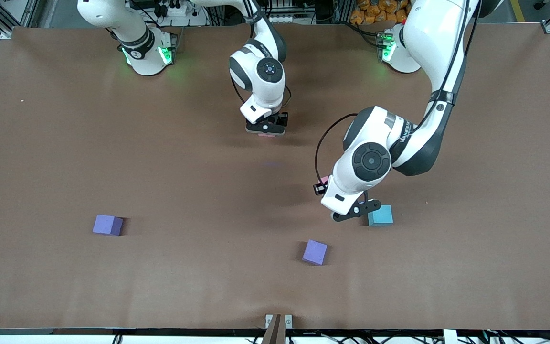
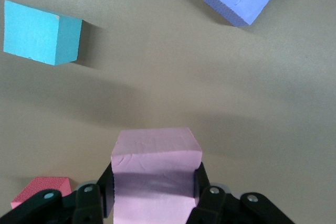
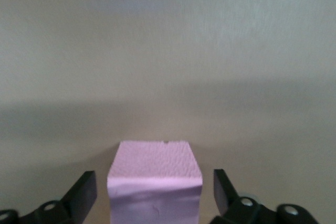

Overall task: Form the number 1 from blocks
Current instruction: 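Place the pink cube in line with the left gripper while the right grasps purple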

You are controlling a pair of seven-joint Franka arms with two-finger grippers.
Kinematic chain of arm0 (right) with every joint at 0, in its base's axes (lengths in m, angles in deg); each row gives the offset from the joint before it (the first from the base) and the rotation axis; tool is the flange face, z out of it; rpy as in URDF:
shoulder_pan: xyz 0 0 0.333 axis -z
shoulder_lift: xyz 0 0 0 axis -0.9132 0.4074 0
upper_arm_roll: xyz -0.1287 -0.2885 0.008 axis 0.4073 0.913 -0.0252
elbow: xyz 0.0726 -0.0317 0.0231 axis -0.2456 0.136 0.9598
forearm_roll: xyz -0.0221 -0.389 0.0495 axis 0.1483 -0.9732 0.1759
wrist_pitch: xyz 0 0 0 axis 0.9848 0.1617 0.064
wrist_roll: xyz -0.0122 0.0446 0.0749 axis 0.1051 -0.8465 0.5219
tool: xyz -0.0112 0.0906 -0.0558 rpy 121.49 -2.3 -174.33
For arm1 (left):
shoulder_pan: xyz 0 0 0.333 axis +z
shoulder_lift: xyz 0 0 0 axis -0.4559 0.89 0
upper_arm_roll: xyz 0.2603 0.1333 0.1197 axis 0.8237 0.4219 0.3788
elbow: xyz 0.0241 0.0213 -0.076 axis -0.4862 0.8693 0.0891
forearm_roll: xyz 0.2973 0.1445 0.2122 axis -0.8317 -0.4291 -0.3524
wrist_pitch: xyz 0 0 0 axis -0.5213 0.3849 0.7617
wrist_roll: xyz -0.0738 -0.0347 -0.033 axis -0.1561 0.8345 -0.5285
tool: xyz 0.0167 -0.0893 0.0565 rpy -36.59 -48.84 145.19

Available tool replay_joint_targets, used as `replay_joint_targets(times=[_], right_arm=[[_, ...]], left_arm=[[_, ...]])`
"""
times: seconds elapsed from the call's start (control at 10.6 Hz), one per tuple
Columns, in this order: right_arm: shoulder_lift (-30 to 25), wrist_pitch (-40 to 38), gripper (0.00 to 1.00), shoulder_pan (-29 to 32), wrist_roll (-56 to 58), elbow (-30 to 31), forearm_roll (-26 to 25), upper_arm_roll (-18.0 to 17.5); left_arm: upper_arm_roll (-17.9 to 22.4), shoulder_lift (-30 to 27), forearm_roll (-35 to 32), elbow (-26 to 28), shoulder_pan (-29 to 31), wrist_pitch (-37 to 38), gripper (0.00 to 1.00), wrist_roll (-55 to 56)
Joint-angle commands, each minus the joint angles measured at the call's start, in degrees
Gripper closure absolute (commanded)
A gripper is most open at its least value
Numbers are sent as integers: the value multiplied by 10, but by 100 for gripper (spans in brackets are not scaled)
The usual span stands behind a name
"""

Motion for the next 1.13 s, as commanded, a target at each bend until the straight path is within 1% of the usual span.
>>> replay_joint_targets(times=[0.0, 0.09, 0.19, 0.28, 0.38, 0.47, 0.57, 0.66, 0.75, 0.85, 0.94, 1.04], right_arm=[[-58, -96, 0, 0, 93, -20, 6, 88], [-64, -121, 0, -1, 150, -30, 7, 136], [-65, -130, 0, -1, 199, -37, 7, 180], [-63, -130, 0, 3, 249, -41, 7, 228], [-63, -129, 0, 30, 321, -42, 10, 261], [-61, -126, 0, 91, 391, -51, 12, 262], [-55, -126, 0, 150, 437, -67, 11, 259], [-45, -124, 0, 204, 483, -81, 11, 255], [-32, -124, 0, 264, 527, -98, 10, 238], [-21, -124, 0, 326, 569, -117, 10, 214], [-2, -124, 0, 391, 602, -143, 9, 182], [17, -125, 0, 452, 628, -174, 10, 147]], left_arm=[[2, -1, 15, 3, -4, -6, 100, 2], [2, 0, 13, 3, -4, -7, 100, 0], [1, 5, 13, 1, -6, -7, 100, -7], [-2, 14, 14, -2, -27, -12, 100, -6], [-2, 23, 13, -1, -55, -35, 100, 2], [-1, 35, 9, 1, -93, -67, 100, 11], [0, 43, 8, 3, -120, -107, 100, 29], [-2, 50, 8, 3, -130, -132, 100, 31], [-2, 57, 7, 3, -159, -151, 100, 33], [0, 63, 8, 6, -189, -167, 100, 34], [0, 63, 5, 11, -194, -171, 100, 36], [0, 60, 4, 32, -199, -179, 100, 33]])
